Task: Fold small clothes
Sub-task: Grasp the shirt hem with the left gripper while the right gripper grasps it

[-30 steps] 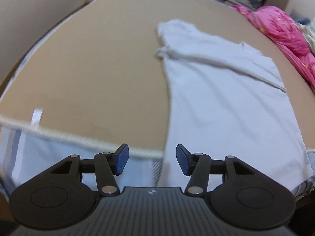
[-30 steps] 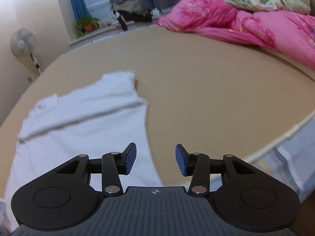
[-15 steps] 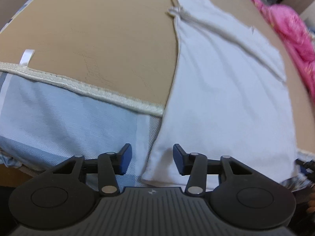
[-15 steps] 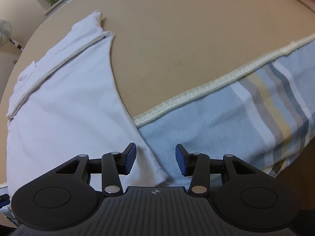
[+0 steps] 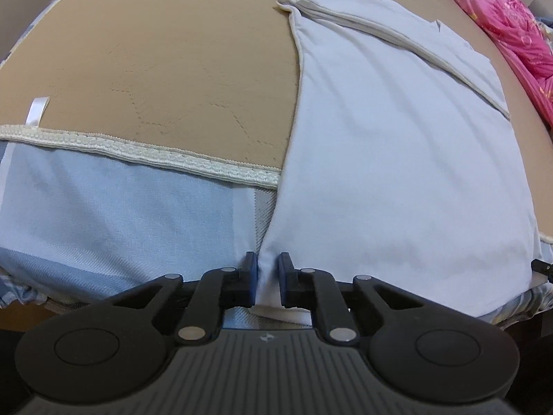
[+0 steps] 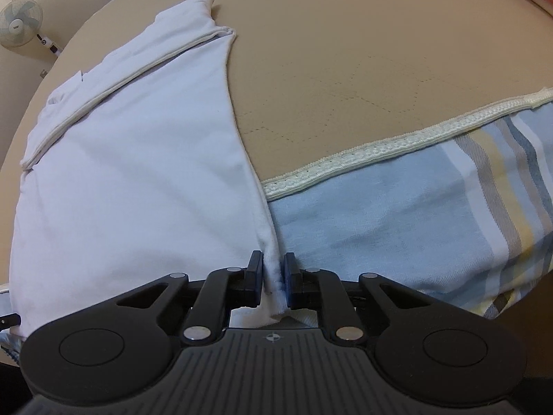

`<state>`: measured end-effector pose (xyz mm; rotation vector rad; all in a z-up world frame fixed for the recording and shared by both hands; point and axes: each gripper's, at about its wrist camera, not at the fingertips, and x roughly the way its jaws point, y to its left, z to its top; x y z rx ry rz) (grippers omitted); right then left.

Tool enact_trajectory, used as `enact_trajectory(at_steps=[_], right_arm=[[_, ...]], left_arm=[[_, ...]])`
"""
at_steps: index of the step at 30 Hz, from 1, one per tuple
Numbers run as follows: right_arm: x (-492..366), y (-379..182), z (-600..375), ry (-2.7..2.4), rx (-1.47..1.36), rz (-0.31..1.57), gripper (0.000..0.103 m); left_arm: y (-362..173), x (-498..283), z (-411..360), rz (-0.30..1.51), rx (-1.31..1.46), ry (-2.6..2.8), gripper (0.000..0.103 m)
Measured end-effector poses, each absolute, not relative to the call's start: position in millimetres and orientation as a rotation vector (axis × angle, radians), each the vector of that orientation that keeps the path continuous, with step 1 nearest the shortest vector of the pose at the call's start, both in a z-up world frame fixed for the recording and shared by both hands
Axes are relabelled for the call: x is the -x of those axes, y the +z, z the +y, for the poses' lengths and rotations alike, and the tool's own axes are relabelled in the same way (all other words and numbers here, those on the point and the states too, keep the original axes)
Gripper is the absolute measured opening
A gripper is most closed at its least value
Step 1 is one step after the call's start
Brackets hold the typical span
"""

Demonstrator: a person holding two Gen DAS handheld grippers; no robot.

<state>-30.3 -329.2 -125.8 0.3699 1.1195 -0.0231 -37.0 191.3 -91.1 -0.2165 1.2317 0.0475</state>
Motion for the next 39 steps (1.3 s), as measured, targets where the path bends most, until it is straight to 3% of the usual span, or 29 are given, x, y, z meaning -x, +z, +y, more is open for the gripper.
enact_trajectory(at_steps=[13,17,22,30,32,39], right_arm=[[26.9,-127.8,-319.8,-0.029,-0.339,1.128,0.017],[33.6,-125.9,-327.7,-0.026,-0.390,1.117,0.017],[32.9,-126.7,-328.4,-0.010,-0.381,1.128,0.018],[31.0,-126.1,-323.6,-0.005,-0.357,1.134,0.018],[30.0,-125.4,-319.0,0.004,-0.346,1.126,0.009],[28.9,-120.3,-315.4,0.018,-0.328,1.110,0.008]], left_arm=[[-93.2,38.3,185.4,1.214,0.194,0.065,0.016],[-83.3,44.1,195.3,1.154,0.287,0.044,0.011],[-96.8,42.1,194.4,1.231,0.298,0.061,0.017],[-93.2,44.2,191.3,1.221,0.255,0.053,0.015],[-93.5,44.8,188.0,1.214,0.237,0.054,0.012],[-96.0,42.9,184.4,1.221,0.237,0.059,0.012]])
